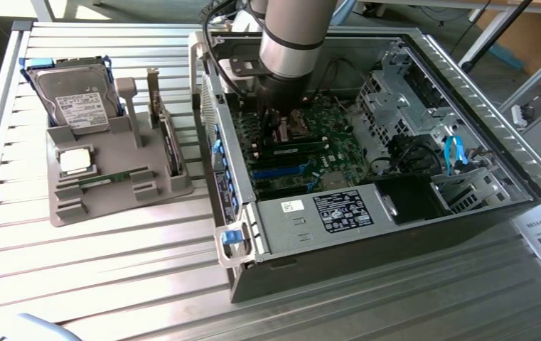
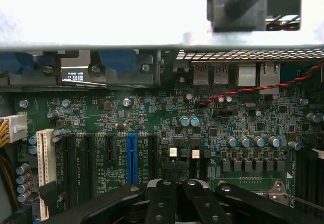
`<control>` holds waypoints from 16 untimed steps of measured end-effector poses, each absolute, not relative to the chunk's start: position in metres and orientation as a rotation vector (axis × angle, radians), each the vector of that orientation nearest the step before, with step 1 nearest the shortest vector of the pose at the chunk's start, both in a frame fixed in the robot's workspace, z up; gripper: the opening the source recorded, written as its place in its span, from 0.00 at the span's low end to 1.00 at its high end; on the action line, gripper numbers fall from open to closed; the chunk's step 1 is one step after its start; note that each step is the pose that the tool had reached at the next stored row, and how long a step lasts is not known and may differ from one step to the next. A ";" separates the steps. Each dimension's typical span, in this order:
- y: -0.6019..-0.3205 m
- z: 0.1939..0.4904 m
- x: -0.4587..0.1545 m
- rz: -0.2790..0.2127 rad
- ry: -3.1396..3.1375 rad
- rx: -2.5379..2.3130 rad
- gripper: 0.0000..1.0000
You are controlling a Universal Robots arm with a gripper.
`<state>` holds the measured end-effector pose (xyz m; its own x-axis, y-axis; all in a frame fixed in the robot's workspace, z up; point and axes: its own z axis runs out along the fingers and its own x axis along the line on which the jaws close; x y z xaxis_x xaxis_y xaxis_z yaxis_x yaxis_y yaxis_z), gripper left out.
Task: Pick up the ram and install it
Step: 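Press down the ram until it locks into place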
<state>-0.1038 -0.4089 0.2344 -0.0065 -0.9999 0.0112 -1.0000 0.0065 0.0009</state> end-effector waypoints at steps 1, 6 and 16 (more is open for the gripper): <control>-0.409 0.234 -0.104 0.011 -2.223 2.208 0.10; -0.409 0.234 -0.104 0.011 -2.223 2.208 0.10; -0.409 0.233 -0.104 0.011 -2.223 2.208 0.10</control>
<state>-0.1038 -0.4094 0.2330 -0.0065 -0.9999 0.0111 -1.0000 0.0065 0.0008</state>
